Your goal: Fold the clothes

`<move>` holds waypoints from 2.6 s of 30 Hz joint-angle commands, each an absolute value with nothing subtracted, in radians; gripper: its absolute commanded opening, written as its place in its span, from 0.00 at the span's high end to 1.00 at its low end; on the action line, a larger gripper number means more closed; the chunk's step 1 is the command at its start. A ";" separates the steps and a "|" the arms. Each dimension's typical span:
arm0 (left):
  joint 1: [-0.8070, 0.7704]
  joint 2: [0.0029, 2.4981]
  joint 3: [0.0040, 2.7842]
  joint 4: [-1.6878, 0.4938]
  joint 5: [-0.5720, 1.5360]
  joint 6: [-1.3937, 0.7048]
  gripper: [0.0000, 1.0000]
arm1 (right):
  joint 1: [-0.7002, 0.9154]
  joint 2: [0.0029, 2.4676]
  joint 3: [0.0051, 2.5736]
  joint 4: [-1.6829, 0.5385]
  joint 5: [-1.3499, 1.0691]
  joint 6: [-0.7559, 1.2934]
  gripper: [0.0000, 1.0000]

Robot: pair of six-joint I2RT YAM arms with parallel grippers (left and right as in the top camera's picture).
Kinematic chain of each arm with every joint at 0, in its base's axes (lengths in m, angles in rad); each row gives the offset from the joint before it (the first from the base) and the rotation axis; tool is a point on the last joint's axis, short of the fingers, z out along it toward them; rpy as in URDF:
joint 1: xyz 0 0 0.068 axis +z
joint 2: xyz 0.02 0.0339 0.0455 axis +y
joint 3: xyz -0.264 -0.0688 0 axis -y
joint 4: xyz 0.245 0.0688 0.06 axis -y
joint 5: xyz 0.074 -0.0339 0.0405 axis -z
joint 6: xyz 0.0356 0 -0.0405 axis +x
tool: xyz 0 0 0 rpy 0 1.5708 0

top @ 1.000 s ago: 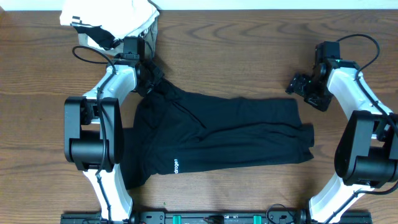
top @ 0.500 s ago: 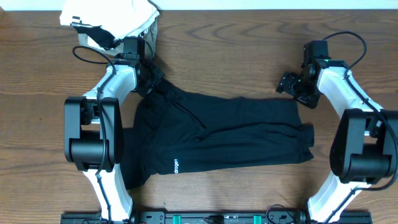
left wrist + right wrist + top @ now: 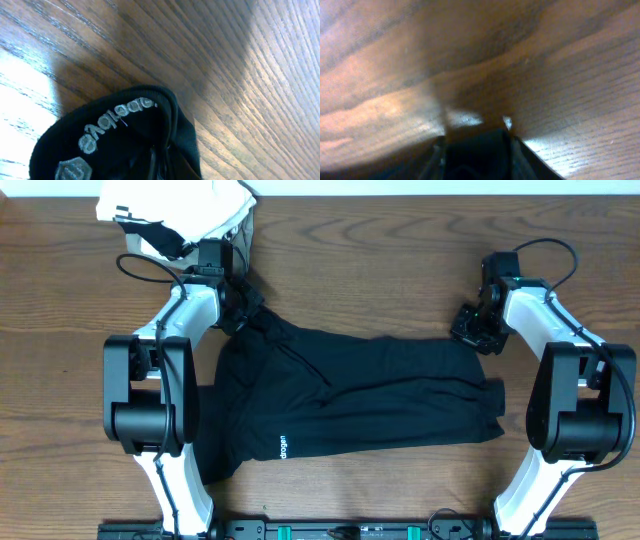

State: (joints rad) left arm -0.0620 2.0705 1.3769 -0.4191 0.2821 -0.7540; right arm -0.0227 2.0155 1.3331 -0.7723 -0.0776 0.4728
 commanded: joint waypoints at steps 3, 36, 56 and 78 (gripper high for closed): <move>-0.065 2.088 1.392 -0.425 0.278 -0.734 0.94 | -0.015 2.016 1.341 -0.793 -0.079 0.501 0.81; -0.062 1.782 1.392 -0.817 0.408 -0.479 0.94 | -0.020 1.838 1.342 -0.924 -0.053 0.506 0.99; -0.063 1.637 1.391 -1.262 0.408 -0.352 0.94 | -0.021 1.759 1.342 -1.004 -0.026 0.523 0.99; -0.064 1.631 1.291 -1.389 0.412 -0.254 0.94 | -0.020 1.656 1.332 -1.201 0.127 0.508 0.83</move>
